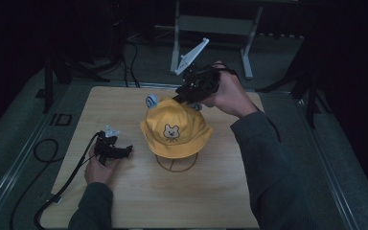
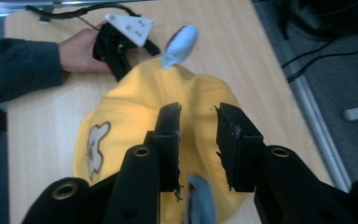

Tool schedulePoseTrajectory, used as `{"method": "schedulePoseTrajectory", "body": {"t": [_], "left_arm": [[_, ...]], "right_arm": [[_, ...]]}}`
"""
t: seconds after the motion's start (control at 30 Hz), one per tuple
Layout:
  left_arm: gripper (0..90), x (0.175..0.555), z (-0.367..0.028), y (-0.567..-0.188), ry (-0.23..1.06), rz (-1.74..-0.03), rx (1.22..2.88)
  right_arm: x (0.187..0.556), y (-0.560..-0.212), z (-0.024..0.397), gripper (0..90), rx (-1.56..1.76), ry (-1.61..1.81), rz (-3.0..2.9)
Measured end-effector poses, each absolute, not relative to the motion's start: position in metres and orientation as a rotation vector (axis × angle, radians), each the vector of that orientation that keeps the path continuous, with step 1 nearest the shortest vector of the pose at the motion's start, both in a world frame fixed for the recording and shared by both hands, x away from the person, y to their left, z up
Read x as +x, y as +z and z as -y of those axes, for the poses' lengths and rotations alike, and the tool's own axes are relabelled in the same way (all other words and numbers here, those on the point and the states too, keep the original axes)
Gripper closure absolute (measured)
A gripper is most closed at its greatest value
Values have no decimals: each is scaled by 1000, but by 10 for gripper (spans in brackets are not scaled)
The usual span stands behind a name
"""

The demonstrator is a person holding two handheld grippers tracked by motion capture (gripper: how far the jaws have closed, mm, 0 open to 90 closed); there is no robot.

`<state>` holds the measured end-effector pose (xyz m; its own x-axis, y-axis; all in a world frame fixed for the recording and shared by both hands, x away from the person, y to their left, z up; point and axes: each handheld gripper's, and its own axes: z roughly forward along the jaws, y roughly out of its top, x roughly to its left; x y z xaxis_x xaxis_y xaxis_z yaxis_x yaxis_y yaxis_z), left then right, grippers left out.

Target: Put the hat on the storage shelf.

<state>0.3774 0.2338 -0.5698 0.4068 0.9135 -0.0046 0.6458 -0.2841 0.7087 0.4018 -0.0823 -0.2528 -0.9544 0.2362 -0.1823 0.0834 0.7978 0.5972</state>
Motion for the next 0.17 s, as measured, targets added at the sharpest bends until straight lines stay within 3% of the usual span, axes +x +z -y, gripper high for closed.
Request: {"method": "schedulePoseTrajectory", "body": {"t": [0.17], "left_arm": [[125,377,-234,-570,544,-1322,2031]], "right_arm": [[397,-243,101,640,281,887,-2688]]}}
